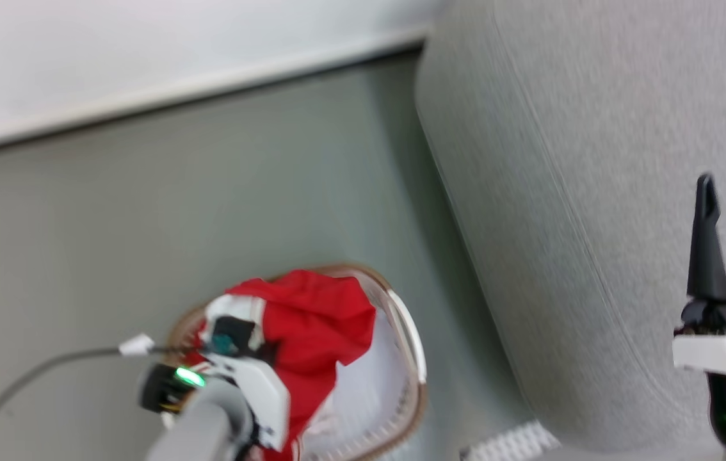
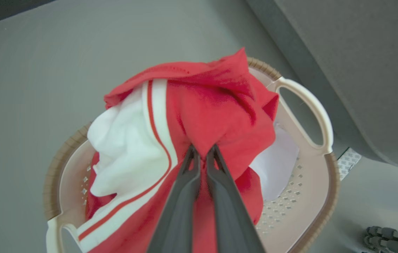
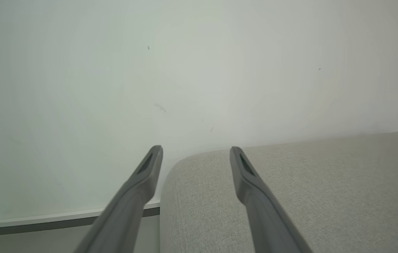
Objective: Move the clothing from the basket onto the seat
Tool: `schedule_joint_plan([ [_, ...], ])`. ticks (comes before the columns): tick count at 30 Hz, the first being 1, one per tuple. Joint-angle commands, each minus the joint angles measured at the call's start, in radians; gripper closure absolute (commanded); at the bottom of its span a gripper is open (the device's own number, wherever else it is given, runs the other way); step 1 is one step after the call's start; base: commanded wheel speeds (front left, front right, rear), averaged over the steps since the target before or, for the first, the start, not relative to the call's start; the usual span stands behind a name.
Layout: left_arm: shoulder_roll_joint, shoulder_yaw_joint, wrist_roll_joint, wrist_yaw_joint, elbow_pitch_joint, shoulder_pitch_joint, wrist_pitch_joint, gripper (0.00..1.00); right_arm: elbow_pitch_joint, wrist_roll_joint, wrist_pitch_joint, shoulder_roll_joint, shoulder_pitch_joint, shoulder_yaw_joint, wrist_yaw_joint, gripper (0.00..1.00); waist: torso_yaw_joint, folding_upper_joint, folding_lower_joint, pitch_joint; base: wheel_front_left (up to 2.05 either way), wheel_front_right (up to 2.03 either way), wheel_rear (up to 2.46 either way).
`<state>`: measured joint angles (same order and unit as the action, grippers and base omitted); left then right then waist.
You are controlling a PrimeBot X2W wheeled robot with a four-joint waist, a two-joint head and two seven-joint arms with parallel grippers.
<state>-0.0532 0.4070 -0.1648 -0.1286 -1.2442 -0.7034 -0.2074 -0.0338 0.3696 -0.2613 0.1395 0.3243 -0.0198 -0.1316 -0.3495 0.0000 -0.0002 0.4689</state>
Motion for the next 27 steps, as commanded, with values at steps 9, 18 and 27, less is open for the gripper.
schedule_joint_plan([
  [9,0.001,0.236,-0.289,-0.001,0.263,0.114,-0.048,1.00,-0.031,0.001,-0.003,0.058,-0.126,0.013,0.002,0.00,0.205,0.0000,0.0002,-0.306,0.00,0.00,0.00],
  [18,-0.004,0.187,-0.327,0.001,0.465,0.104,-0.057,1.00,-0.050,0.014,-0.003,0.064,-0.214,0.043,0.002,0.00,0.279,0.0000,0.0002,-0.431,0.00,0.00,0.00],
  [27,-0.026,0.108,-0.303,0.003,0.695,0.130,-0.057,1.00,-0.049,0.026,-0.003,0.062,-0.260,0.085,0.002,0.00,0.307,0.0000,0.0002,-0.486,0.00,0.00,0.00],
])
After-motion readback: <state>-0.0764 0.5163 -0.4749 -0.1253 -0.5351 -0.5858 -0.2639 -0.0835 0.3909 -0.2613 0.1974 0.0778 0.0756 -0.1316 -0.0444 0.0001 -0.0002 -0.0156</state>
